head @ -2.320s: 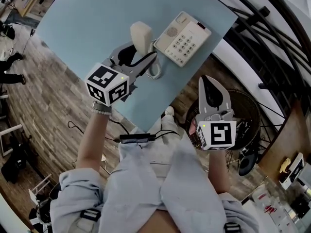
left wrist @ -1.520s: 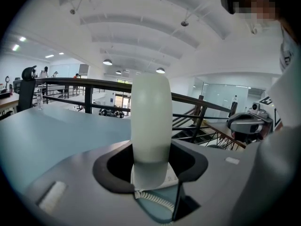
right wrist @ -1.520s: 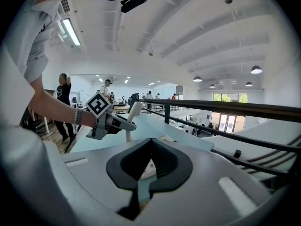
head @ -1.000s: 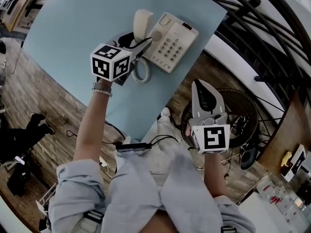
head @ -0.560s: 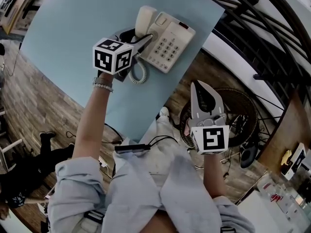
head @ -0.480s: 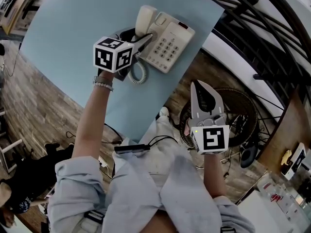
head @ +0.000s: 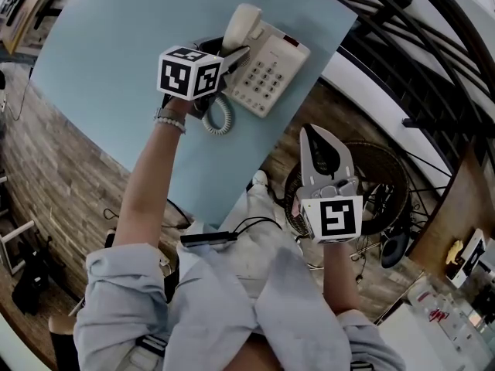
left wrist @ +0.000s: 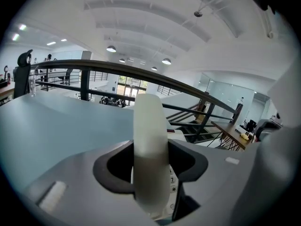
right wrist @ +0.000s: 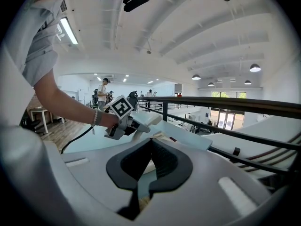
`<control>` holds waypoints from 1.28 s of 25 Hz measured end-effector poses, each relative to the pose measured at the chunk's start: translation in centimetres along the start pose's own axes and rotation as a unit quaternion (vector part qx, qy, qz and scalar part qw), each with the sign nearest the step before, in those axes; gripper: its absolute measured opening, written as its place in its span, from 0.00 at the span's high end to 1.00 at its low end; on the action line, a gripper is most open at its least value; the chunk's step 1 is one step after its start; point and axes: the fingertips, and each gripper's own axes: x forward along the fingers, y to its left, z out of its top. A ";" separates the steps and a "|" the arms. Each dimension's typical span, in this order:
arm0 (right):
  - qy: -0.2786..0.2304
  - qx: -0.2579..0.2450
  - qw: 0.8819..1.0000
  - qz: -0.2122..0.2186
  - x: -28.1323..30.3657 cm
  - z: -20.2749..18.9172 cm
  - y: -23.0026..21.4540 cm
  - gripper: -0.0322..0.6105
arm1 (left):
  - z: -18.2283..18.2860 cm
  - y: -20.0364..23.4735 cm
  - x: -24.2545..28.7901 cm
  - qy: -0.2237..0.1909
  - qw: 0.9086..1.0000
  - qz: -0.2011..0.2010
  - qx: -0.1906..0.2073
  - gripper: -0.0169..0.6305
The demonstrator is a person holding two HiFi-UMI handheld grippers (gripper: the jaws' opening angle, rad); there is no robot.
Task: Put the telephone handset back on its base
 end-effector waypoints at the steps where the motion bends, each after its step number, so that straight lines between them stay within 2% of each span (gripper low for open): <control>1: 0.002 -0.001 1.000 0.000 0.1 0.0 0.0 0.94 | 0.0 0.0 0.3 0.001 1.000 0.000 0.001 0.65; 11: -0.004 -0.007 1.000 0.000 1.7 0.1 -1.0 0.94 | -1.0 0.3 2.5 0.014 1.000 0.014 -0.007 0.65; 18: -0.002 0.000 1.000 -0.002 2.1 -0.5 -1.3 0.94 | -2.0 0.3 3.5 0.042 0.999 0.012 -0.007 0.65; 23: 0.006 0.000 1.000 0.002 1.9 -1.0 -1.1 0.94 | -2.2 0.4 3.5 0.043 0.999 0.004 -0.020 0.65; 32: -0.003 0.008 1.000 -0.001 1.8 -1.1 -1.0 0.94 | -2.6 0.1 3.6 0.057 0.998 -0.005 -0.005 0.65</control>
